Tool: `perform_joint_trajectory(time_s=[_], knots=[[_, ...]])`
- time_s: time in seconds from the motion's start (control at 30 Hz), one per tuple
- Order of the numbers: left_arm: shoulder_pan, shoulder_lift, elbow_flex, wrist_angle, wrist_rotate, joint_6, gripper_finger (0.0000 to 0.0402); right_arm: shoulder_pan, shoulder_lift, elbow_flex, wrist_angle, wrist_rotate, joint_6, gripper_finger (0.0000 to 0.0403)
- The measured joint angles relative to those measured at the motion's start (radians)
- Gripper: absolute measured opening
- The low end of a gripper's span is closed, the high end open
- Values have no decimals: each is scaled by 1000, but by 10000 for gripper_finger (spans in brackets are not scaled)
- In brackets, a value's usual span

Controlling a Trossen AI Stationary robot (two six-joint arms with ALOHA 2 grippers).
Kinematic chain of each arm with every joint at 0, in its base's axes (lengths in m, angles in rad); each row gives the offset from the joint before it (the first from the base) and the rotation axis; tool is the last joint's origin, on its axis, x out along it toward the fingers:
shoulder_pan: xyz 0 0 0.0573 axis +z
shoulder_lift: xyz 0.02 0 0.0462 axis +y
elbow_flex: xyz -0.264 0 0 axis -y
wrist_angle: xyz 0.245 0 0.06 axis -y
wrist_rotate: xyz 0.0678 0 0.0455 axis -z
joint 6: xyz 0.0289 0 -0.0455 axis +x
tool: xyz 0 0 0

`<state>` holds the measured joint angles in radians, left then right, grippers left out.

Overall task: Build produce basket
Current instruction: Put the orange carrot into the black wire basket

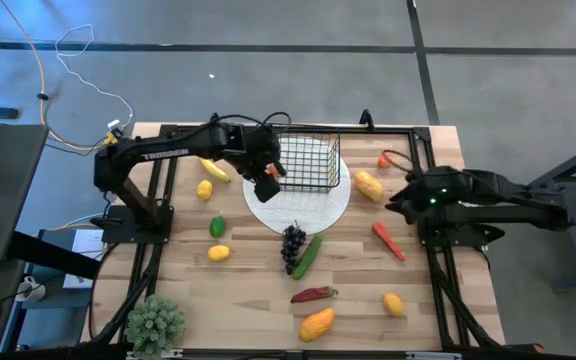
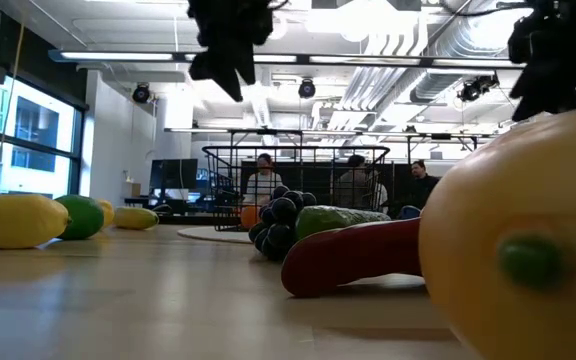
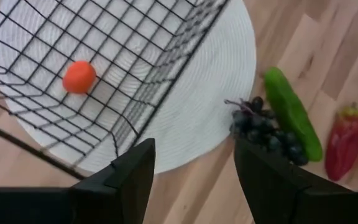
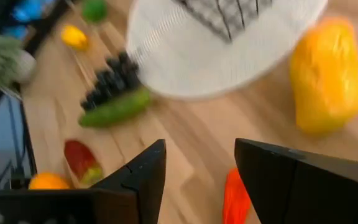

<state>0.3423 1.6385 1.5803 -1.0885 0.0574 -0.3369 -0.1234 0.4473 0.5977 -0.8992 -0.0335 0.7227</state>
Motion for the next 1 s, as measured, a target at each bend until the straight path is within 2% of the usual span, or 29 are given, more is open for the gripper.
perform_joint_trajectory(time_s=[0.2,0.33,0.7,1.0], knots=[[-69,-25,-1,-18,-62,-48,209,7,155,10,-49,-93,95,173],[-108,-25,-28,-12,-69,-73,209,47,227,10,-62,-99,171,173],[-129,-55,-179,-20,-34,-80,209,208,406,10,-62,-29,355,173],[-129,-153,-227,-32,-40,-62,209,312,580,10,-47,-2,514,173]])
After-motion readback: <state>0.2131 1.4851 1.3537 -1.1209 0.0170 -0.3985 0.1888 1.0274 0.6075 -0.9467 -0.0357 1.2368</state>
